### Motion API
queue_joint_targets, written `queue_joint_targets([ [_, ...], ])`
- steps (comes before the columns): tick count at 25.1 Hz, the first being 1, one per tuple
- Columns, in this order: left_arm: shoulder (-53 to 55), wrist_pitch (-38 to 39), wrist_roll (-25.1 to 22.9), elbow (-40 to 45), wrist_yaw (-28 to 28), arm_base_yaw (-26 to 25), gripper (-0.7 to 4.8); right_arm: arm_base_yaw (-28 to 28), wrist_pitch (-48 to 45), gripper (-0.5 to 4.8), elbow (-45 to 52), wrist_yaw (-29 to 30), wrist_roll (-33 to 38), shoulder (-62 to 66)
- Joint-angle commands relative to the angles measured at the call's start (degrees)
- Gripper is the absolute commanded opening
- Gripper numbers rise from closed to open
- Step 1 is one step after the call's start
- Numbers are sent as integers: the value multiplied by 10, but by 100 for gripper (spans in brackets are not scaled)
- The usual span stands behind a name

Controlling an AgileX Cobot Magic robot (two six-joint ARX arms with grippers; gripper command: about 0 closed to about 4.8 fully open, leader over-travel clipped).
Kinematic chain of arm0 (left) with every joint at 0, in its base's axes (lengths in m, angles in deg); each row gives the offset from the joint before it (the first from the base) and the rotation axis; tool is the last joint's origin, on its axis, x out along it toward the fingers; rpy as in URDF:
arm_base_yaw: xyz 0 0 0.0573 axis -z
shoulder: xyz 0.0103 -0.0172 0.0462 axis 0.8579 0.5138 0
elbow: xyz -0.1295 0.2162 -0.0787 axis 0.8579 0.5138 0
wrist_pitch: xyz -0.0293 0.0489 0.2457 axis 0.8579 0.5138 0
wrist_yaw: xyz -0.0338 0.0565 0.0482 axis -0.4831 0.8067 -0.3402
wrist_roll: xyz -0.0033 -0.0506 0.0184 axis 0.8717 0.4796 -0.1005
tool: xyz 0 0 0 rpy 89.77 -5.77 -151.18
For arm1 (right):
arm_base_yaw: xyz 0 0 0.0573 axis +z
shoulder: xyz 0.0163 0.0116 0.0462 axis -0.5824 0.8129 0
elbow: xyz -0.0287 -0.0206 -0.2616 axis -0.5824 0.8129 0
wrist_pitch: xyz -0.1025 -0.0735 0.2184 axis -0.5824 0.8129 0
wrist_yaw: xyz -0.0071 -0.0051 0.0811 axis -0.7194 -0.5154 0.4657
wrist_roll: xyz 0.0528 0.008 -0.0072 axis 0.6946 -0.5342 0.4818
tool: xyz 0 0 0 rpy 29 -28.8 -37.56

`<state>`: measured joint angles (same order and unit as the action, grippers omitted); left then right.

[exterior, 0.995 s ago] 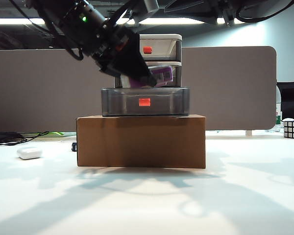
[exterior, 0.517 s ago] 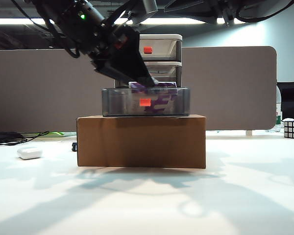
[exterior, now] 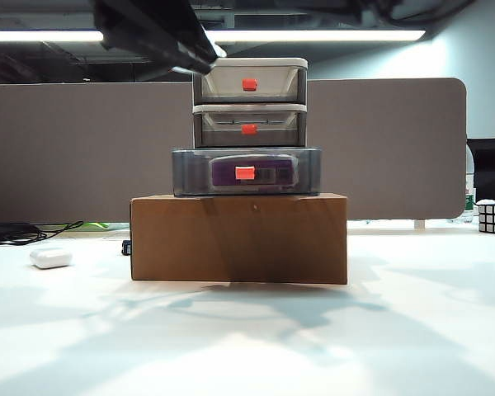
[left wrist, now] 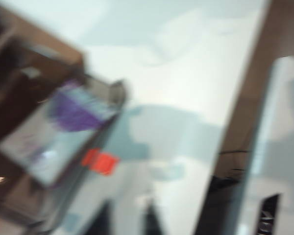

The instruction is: Open the third layer of the drawer on the table, pick up a pack of napkins on the table and put it in, and finally close the drawer.

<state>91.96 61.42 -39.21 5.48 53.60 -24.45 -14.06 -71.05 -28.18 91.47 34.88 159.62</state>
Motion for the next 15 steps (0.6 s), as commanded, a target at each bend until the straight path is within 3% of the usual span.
queue_joint_targets([
  [1,16,19,3,3,7,-1,43,2,25,-6,-57,-4,0,36],
  [3,27,18,3,3,5,-1,37,4,43,-6,-95,-4,-2,62],
  [5,48,21,3,3,6,-1,-4,4,64,-6,-145,-5,-2,98],
  [10,87,16,-5,3,11,-1,-4,4,125,-6,-229,-16,-15,157],
  [15,122,-13,-5,3,33,-1,-4,4,190,-6,-252,-54,-38,179],
])
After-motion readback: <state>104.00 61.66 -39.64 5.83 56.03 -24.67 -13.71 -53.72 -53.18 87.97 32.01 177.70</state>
